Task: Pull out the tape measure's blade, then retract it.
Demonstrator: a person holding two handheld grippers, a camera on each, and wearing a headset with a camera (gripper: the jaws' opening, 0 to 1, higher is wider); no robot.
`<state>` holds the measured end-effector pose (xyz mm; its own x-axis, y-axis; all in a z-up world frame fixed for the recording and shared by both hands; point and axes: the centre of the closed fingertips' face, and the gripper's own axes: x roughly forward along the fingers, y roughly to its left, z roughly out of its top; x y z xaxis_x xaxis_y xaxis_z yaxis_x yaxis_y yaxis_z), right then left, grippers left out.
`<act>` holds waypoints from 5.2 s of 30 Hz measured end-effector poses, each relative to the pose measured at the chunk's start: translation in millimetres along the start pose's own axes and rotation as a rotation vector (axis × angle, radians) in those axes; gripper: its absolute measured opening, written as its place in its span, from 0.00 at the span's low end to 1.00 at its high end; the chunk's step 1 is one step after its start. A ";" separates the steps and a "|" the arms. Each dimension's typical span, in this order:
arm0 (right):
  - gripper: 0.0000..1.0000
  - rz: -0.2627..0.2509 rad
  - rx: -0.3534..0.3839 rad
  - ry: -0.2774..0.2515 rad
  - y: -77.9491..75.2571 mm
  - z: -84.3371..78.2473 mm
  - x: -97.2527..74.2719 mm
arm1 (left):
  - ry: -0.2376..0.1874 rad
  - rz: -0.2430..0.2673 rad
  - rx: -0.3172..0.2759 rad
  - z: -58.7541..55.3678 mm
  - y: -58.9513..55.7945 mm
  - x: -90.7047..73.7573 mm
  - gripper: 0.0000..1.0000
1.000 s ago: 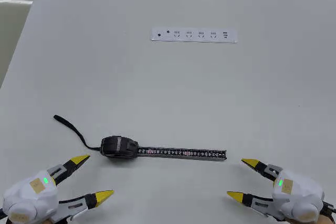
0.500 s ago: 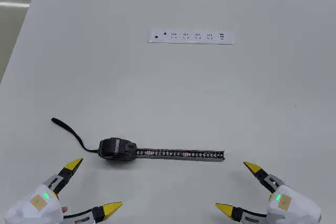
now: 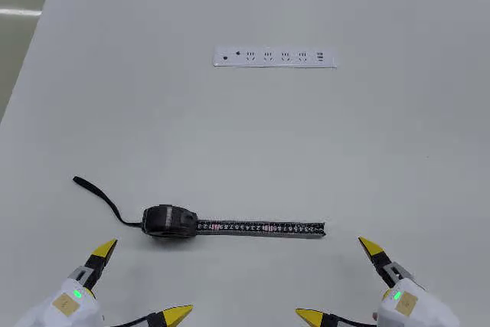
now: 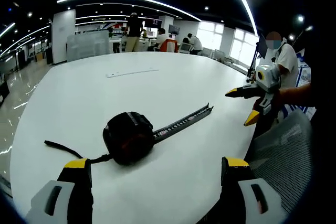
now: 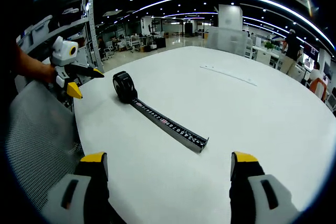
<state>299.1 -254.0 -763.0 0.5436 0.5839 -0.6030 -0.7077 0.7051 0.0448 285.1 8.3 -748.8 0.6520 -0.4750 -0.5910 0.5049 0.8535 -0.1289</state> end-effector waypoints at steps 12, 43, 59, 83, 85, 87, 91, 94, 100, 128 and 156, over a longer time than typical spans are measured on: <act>0.98 0.013 -0.001 0.009 5.8 1.3 0.8 | 0.024 0.064 -0.009 -5.4 -3.8 -3.4 1.00; 0.97 0.047 -0.013 0.014 11.5 -3.6 5.0 | -0.033 0.167 -0.052 9.8 -12.9 3.0 1.00; 0.93 0.101 -0.047 0.033 4.9 -9.1 6.8 | -0.059 0.279 -0.084 18.7 -9.8 12.5 1.00; 0.71 0.268 -0.286 0.033 -24.3 -18.3 26.3 | -0.102 0.424 -0.186 26.1 16.6 34.1 1.00; 0.66 0.281 -0.297 0.043 -27.3 -21.0 30.4 | -0.105 0.440 -0.186 27.4 17.9 36.2 0.99; 0.64 0.291 -0.309 0.046 -29.5 -21.1 33.4 | -0.108 0.446 -0.189 27.4 18.1 39.0 0.99; 0.57 0.311 -0.334 0.052 -34.0 -23.1 38.6 | -0.098 0.452 -0.205 24.7 20.0 45.3 0.98; 0.52 0.331 -0.360 0.059 -35.3 -22.8 41.3 | -0.093 0.460 -0.203 23.5 22.4 49.5 0.96; 0.43 0.353 -0.408 0.068 -41.9 -24.5 48.1 | -0.089 0.481 -0.224 22.4 31.9 55.8 0.93; 0.14 0.452 -0.488 0.126 -50.6 -18.5 70.6 | -0.025 0.503 -0.283 5.8 53.0 78.5 0.79; 0.10 0.460 -0.489 0.155 -52.4 -19.9 71.7 | -0.061 0.566 -0.353 0.9 63.8 86.2 0.69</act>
<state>366.2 -257.1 -824.4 0.0946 0.6904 -0.7172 -0.9931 0.1158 -0.0196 374.1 21.6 -807.3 0.7980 0.0647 -0.5992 -0.1333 0.9886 -0.0707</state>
